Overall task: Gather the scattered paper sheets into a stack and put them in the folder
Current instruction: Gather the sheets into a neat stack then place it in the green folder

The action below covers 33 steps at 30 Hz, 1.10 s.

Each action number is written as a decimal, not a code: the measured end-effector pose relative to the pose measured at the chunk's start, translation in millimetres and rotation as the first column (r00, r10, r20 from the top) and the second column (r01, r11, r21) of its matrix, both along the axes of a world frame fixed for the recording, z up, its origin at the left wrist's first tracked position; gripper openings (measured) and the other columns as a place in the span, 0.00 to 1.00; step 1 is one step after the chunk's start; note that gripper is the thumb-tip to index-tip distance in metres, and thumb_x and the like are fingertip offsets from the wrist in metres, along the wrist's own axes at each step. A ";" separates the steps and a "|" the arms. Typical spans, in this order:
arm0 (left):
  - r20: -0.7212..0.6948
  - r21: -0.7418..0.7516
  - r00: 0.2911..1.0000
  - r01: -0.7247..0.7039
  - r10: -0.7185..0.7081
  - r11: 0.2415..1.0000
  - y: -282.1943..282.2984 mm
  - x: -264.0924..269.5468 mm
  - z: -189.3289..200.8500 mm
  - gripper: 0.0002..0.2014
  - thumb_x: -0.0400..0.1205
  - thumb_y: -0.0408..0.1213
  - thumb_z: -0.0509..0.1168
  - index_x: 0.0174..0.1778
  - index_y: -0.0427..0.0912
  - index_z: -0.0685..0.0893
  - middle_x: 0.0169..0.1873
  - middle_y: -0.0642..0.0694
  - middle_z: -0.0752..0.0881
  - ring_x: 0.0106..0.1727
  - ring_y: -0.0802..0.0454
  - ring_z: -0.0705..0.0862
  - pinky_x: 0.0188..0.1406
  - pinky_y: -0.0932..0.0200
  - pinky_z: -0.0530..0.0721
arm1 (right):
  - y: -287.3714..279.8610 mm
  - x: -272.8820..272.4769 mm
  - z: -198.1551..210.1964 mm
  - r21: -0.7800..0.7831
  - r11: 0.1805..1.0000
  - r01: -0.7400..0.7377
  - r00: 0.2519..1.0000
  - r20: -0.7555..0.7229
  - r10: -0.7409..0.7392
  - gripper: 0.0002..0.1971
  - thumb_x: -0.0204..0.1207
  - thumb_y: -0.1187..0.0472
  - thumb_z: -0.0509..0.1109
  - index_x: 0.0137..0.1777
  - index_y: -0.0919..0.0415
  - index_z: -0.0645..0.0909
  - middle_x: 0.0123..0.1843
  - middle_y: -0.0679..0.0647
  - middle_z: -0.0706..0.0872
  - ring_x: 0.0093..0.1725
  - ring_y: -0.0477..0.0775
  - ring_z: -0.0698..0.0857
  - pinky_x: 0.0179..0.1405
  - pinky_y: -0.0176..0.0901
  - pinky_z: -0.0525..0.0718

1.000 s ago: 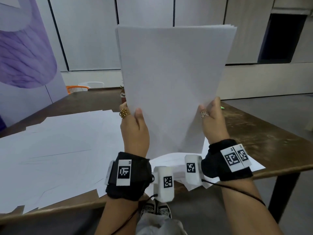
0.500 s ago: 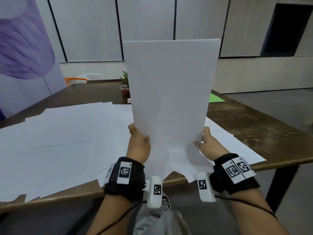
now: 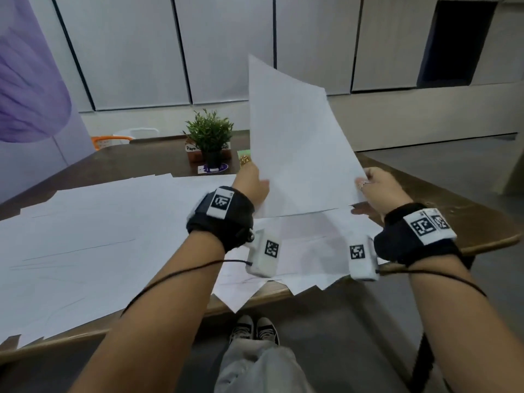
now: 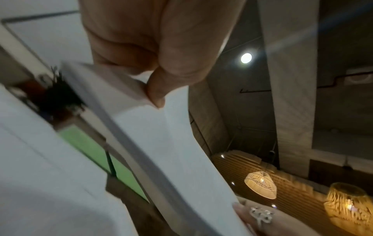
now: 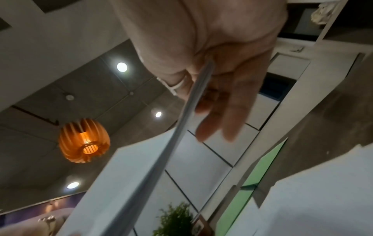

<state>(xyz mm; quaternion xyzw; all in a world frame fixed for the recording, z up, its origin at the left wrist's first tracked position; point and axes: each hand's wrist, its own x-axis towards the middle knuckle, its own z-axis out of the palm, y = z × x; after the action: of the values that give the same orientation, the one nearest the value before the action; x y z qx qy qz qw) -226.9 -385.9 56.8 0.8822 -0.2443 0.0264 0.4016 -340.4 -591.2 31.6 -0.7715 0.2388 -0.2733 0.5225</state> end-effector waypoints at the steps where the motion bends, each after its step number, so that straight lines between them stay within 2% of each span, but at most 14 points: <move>1: 0.007 -0.001 1.000 0.001 0.000 1.000 -18.1 -1.3 5.1 0.14 0.86 0.30 0.57 0.64 0.25 0.72 0.63 0.32 0.79 0.66 0.39 0.77 0.58 0.60 0.74 | -10.0 -2.1 2.6 0.020 0.998 0.057 0.998 -0.003 -0.057 0.06 0.84 0.65 0.55 0.56 0.59 0.72 0.58 0.61 0.78 0.40 0.62 0.84 0.22 0.46 0.87; 3: -0.034 0.056 0.999 0.039 -0.037 0.998 -52.4 -6.8 7.3 0.17 0.85 0.28 0.55 0.70 0.27 0.70 0.68 0.32 0.76 0.69 0.36 0.75 0.57 0.53 0.73 | -37.5 -2.3 1.4 -0.100 0.982 0.159 0.980 -0.106 -0.170 0.07 0.83 0.67 0.55 0.56 0.60 0.72 0.55 0.60 0.78 0.35 0.61 0.83 0.18 0.42 0.85; 5: -0.029 0.322 0.990 0.141 -0.139 0.936 -89.8 1.8 -9.0 0.16 0.84 0.26 0.54 0.68 0.33 0.75 0.67 0.38 0.78 0.67 0.38 0.78 0.55 0.53 0.75 | -66.5 -1.1 -2.9 -0.313 0.925 0.215 0.923 -0.246 -0.298 0.10 0.81 0.68 0.56 0.58 0.63 0.75 0.56 0.61 0.81 0.47 0.65 0.84 0.36 0.46 0.84; 6: -0.052 0.373 0.990 0.138 -0.127 0.917 -104.3 3.7 -12.5 0.15 0.82 0.26 0.56 0.63 0.36 0.79 0.64 0.39 0.81 0.63 0.39 0.80 0.56 0.52 0.77 | -82.1 0.3 -4.9 -0.392 0.892 0.226 0.891 -0.288 -0.352 0.11 0.80 0.69 0.58 0.59 0.66 0.77 0.59 0.64 0.82 0.55 0.67 0.83 0.47 0.49 0.81; 8: -0.101 0.386 0.985 0.168 -0.139 0.907 -134.4 9.3 -13.4 0.11 0.79 0.32 0.60 0.52 0.37 0.84 0.57 0.37 0.86 0.54 0.40 0.84 0.54 0.52 0.81 | -110.0 3.2 -8.9 -0.482 0.850 0.214 0.842 -0.350 -0.410 0.13 0.79 0.70 0.59 0.61 0.70 0.78 0.63 0.70 0.81 0.63 0.70 0.79 0.59 0.52 0.77; 13: -0.011 0.576 0.944 0.276 -0.330 0.769 -185.4 11.8 -31.9 0.12 0.79 0.45 0.66 0.54 0.43 0.86 0.51 0.44 0.88 0.54 0.42 0.86 0.57 0.50 0.84 | -157.4 11.3 -20.0 -0.579 0.800 0.158 0.742 -0.465 -0.483 0.11 0.79 0.70 0.61 0.56 0.73 0.82 0.59 0.70 0.84 0.60 0.70 0.82 0.57 0.53 0.80; 17: 0.004 0.568 0.947 0.263 -0.322 0.780 -217.1 19.2 -44.2 0.20 0.82 0.49 0.62 0.64 0.40 0.81 0.61 0.41 0.84 0.61 0.42 0.83 0.62 0.53 0.80 | -190.6 19.5 -20.5 -0.622 0.764 0.170 0.722 -0.449 -0.526 0.11 0.77 0.70 0.61 0.55 0.69 0.82 0.59 0.70 0.84 0.58 0.71 0.82 0.57 0.54 0.81; 20: 0.031 0.615 0.932 0.268 -0.362 0.742 -230.1 18.3 -51.8 0.24 0.83 0.53 0.60 0.67 0.39 0.77 0.66 0.39 0.80 0.64 0.40 0.79 0.61 0.52 0.76 | -209.3 19.5 -24.0 -0.600 0.791 0.122 0.666 -0.541 -0.514 0.13 0.77 0.71 0.61 0.59 0.68 0.81 0.62 0.68 0.83 0.60 0.69 0.81 0.59 0.53 0.80; 24: -0.101 0.655 0.933 0.324 -0.346 0.683 -236.8 23.9 -74.0 0.26 0.78 0.58 0.64 0.59 0.38 0.84 0.58 0.40 0.86 0.58 0.40 0.85 0.59 0.52 0.82 | -248.0 28.1 -39.8 -0.527 0.848 -0.048 0.545 -0.725 -0.420 0.22 0.62 0.65 0.69 0.59 0.62 0.80 0.60 0.63 0.84 0.57 0.66 0.83 0.60 0.55 0.82; 26: -0.210 0.598 0.917 0.394 -0.339 0.698 -239.4 28.8 -78.8 0.26 0.76 0.59 0.66 0.48 0.36 0.86 0.49 0.38 0.89 0.51 0.39 0.87 0.58 0.49 0.84 | -286.0 40.6 -58.1 -0.499 0.865 -0.057 0.507 -0.761 -0.406 0.24 0.60 0.59 0.72 0.59 0.62 0.81 0.56 0.60 0.85 0.54 0.64 0.85 0.58 0.56 0.83; 28: -0.246 0.570 0.910 0.414 -0.332 0.710 -237.5 35.1 -75.9 0.28 0.74 0.62 0.66 0.40 0.34 0.86 0.45 0.34 0.89 0.49 0.37 0.88 0.58 0.46 0.84 | -272.4 41.2 -51.5 -0.510 0.853 -0.111 0.447 -0.792 -0.415 0.24 0.59 0.48 0.76 0.51 0.62 0.83 0.47 0.57 0.86 0.45 0.62 0.86 0.54 0.55 0.85; 30: -0.219 0.566 0.931 0.365 -0.292 0.739 -223.5 39.2 -66.3 0.31 0.74 0.67 0.61 0.39 0.38 0.87 0.44 0.38 0.90 0.48 0.40 0.88 0.59 0.47 0.83 | -222.0 30.7 -31.6 -0.578 0.805 -0.131 0.467 -0.753 -0.464 0.21 0.73 0.42 0.69 0.41 0.64 0.81 0.43 0.57 0.85 0.47 0.62 0.85 0.59 0.57 0.82; 31: -0.195 0.567 0.944 0.330 -0.266 0.755 -213.3 40.7 -60.6 0.31 0.76 0.67 0.58 0.37 0.40 0.86 0.39 0.42 0.90 0.43 0.43 0.88 0.58 0.50 0.82 | -198.4 27.9 -22.1 -0.612 0.782 -0.116 0.497 -0.718 -0.488 0.20 0.78 0.44 0.65 0.41 0.64 0.80 0.47 0.58 0.84 0.54 0.63 0.83 0.64 0.57 0.78; 33: -0.217 0.498 0.945 0.324 -0.246 0.804 -193.4 42.5 -52.0 0.29 0.80 0.64 0.54 0.30 0.42 0.80 0.23 0.51 0.87 0.30 0.49 0.83 0.55 0.55 0.82 | -155.7 25.8 -8.5 -0.658 0.739 -0.140 0.580 -0.660 -0.477 0.14 0.78 0.50 0.68 0.55 0.59 0.82 0.62 0.58 0.82 0.66 0.63 0.78 0.67 0.54 0.71</move>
<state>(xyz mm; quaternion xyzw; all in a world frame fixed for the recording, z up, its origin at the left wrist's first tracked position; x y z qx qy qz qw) -184.4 -579.3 4.8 0.9109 -0.3429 -0.1652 0.1596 -314.6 -746.9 23.1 -0.9099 0.4137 -0.0158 0.0262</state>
